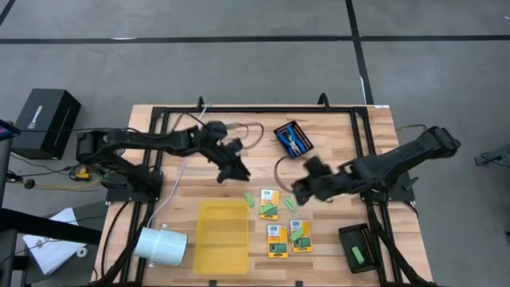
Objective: Pick & Place School Supplies
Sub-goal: Put the green eraser into the bottom black bin
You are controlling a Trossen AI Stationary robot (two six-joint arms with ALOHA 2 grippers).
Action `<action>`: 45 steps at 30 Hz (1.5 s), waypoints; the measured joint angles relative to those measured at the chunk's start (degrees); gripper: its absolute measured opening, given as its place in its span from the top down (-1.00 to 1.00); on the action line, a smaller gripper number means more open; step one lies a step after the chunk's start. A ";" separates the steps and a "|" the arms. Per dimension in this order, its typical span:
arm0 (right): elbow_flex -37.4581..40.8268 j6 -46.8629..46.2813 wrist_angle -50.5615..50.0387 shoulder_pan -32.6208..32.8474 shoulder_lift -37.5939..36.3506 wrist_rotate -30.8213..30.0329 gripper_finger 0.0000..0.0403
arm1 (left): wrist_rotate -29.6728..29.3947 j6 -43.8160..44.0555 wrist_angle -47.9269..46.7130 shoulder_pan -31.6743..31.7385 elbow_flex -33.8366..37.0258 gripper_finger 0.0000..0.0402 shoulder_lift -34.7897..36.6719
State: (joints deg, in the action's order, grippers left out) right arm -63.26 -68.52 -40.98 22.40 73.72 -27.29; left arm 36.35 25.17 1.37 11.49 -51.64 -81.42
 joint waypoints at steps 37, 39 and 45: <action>0.00 15.54 -3.90 -4.48 -13.85 -12.80 0.49 | 2.25 -0.68 13.90 -3.50 -21.64 0.96 -36.41; 0.00 16.70 -3.92 -4.52 -13.85 -12.81 0.49 | 2.96 0.33 13.67 -3.55 -21.58 0.98 -37.12; 0.00 17.97 -3.61 -6.24 -13.85 -12.81 0.49 | 4.09 1.26 13.69 -4.55 -22.03 0.99 -40.82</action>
State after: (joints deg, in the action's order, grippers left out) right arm -63.26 -50.54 -44.59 16.16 59.88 -40.11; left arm 40.44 26.43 15.06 6.94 -73.67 -122.24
